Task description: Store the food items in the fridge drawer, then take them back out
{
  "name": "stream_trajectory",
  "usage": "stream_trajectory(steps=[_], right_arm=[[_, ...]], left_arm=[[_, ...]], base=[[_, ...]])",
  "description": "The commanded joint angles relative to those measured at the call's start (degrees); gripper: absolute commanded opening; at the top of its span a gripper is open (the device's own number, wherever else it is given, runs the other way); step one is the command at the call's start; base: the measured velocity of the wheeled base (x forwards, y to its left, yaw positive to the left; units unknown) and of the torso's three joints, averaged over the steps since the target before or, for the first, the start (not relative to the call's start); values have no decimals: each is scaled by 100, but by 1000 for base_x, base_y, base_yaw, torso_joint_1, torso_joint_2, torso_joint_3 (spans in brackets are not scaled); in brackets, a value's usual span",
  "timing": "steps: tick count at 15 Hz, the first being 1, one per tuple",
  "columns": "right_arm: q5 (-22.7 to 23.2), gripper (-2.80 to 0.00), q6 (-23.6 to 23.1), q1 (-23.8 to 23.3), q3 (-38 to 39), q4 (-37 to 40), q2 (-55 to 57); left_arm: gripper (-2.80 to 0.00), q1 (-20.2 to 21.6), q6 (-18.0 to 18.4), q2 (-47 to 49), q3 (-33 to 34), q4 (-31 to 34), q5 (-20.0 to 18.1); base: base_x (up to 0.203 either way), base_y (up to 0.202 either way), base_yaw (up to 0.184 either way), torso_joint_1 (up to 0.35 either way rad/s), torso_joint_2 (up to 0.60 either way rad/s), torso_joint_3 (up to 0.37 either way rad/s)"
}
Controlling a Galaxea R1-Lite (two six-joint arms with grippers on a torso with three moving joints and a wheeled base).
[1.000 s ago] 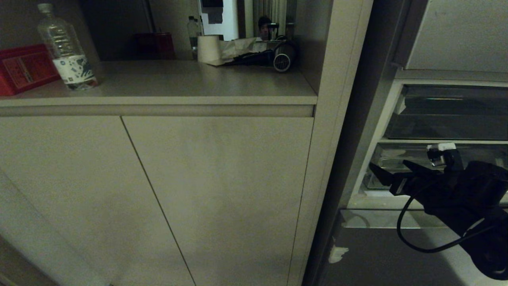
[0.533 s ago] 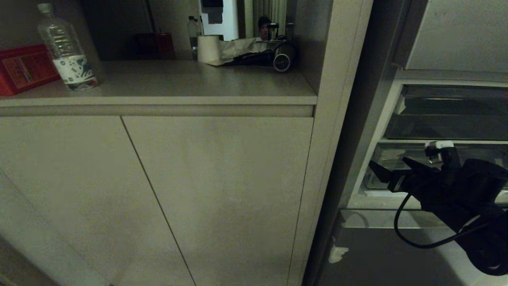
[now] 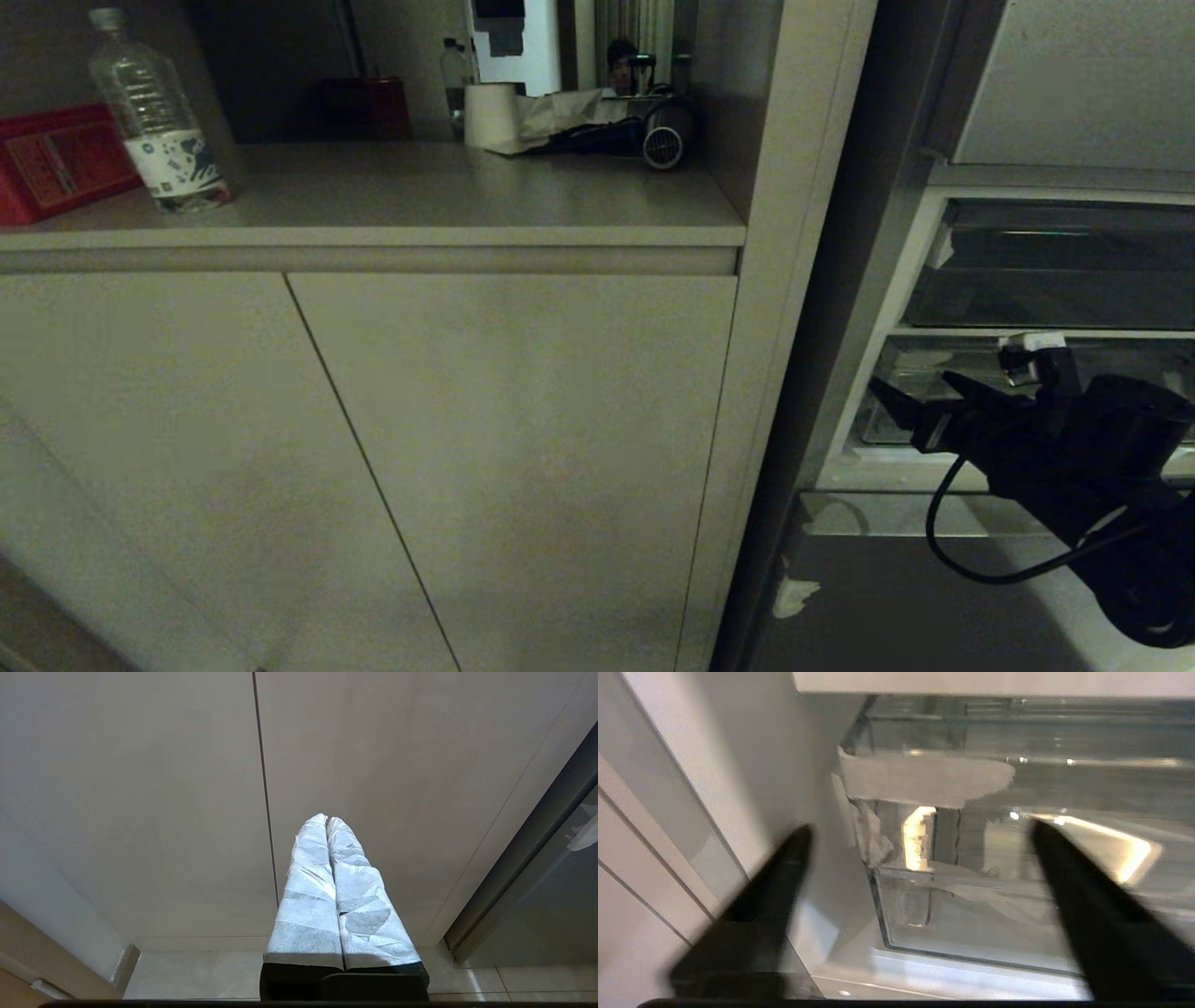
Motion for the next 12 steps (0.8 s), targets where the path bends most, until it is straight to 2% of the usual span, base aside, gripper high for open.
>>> stream_trajectory(steps=[1, 6, 12], right_arm=[[5, -280, -4, 80, 16, -48, -15], [-473, -280, -22, 828, -63, -48, 142], [-561, -280, -13, 819, -22, -48, 59]], left_arm=[[-280, 0, -1, 7, 0, 2, 2], [-280, 0, -1, 7, 0, 2, 2], [-280, 0, -1, 7, 0, 2, 2]], base=[[0, 0, 0, 0, 0, 0], [0, 0, 0, 0, 0, 0], [0, 0, 0, 0, 0, 0]])
